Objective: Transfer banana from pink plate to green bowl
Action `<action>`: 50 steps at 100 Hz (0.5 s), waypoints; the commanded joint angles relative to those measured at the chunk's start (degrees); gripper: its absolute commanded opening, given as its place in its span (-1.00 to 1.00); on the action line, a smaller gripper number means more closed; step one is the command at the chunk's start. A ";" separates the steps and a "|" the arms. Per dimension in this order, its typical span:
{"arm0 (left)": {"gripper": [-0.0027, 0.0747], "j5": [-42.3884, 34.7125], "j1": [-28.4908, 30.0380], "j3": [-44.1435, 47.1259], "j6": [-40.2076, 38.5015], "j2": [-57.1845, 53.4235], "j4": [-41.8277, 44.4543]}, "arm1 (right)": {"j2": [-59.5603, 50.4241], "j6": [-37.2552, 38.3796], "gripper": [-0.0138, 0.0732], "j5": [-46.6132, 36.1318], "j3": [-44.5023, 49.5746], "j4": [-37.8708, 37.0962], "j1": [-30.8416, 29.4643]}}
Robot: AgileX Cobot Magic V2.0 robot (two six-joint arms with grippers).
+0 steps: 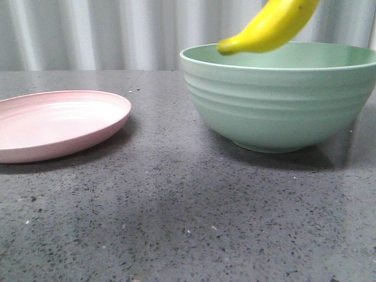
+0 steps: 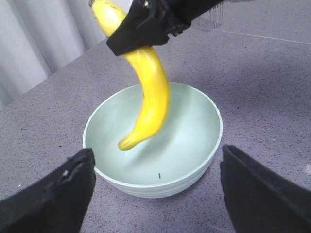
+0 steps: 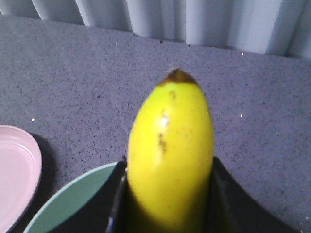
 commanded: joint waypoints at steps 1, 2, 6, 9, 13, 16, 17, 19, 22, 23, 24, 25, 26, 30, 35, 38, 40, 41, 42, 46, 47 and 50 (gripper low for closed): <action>0.36 -4.84 -0.33 -1.95 -0.43 -1.01 -0.38 | 0.34 -0.65 -0.84 -1.78 -2.04 -0.47 -0.09; 0.36 -4.84 -0.33 -1.95 -0.43 -1.01 -0.38 | 0.51 -0.65 -0.84 -1.64 -2.04 -0.47 -0.04; 0.36 -4.84 -0.33 -1.95 -0.43 -1.01 -0.38 | 1.38 -0.65 -0.84 -0.83 -1.94 -0.47 0.19; 0.35 -4.84 -0.33 -1.95 -0.43 -1.01 -0.38 | 2.01 -0.65 -0.83 -0.39 -1.94 -0.47 0.32; 0.35 -4.84 -0.33 -1.95 -0.43 -1.01 -0.38 | 2.79 -0.65 -0.79 0.09 -1.94 -0.47 0.56; 0.35 -4.84 -0.33 -1.95 -0.43 -1.01 -0.38 | 3.23 -0.65 -0.75 0.40 -1.94 -0.47 0.60; 0.35 -4.84 -0.33 -1.95 -0.43 -1.01 -0.38 | 3.33 -0.65 -0.74 0.56 -1.94 -0.47 0.70; 0.35 -4.84 -0.33 -1.95 -0.43 -1.01 -0.38 | 3.68 -0.65 -0.69 0.77 -1.94 -0.47 0.82; 0.35 -4.84 -0.33 -1.95 -0.43 -1.01 -0.38 | 3.92 -0.65 -0.62 0.90 -1.94 -0.47 0.94; 0.35 -4.84 -0.33 -1.95 -0.43 -1.01 -0.38 | 4.05 -0.65 -0.58 1.04 -1.94 -0.47 0.94; 0.35 -4.84 -0.33 -1.95 -0.43 -1.01 -0.38 | 4.25 -0.65 -0.56 1.04 -1.94 -0.47 0.94; 0.35 -4.84 -0.33 -1.95 -0.43 -1.01 -0.38 | 4.26 -0.65 -0.52 1.13 -1.94 -0.47 0.94; 0.35 -4.84 -0.33 -1.95 -0.43 -1.01 -0.38 | 4.38 -0.65 -0.50 1.13 -1.94 -0.47 0.94; 0.35 -4.84 -0.33 -1.95 -0.43 -1.01 -0.38 | 4.49 -0.65 -0.36 1.13 -1.94 -0.47 0.94; 0.35 -4.84 -0.33 -1.95 -0.43 -1.01 -0.50 | 4.60 -0.65 -0.18 1.17 -1.94 -0.47 0.94; 0.35 -4.84 -0.33 -1.95 -0.43 -1.01 -0.64 | 4.60 -0.65 -0.12 1.17 -1.94 -0.47 0.94; 0.35 -4.84 -0.33 -1.95 -0.43 -1.01 -0.98 | 4.60 -0.65 -0.07 1.06 -1.94 -0.47 0.94; 0.35 -4.84 -0.33 -1.95 -0.43 -1.01 -0.98 | 4.60 -0.65 -0.03 1.06 -1.94 -0.47 0.94; 0.35 -4.84 -0.33 -1.95 -0.43 -1.01 -0.98 | 4.60 -0.65 -0.02 1.06 -1.94 -0.47 0.94; 0.35 -4.84 -0.33 -1.95 -0.43 -1.01 -0.98 | 4.48 -0.65 0.06 1.06 -1.94 -0.47 0.94; 0.35 -4.84 -0.33 -1.95 -0.43 -1.01 -0.98 | 4.48 -0.65 0.07 1.06 -1.94 -0.47 0.94; 0.35 -4.84 -0.33 -1.95 -0.43 -1.01 -0.98 | 4.38 -0.65 0.10 1.06 -1.94 -0.47 0.94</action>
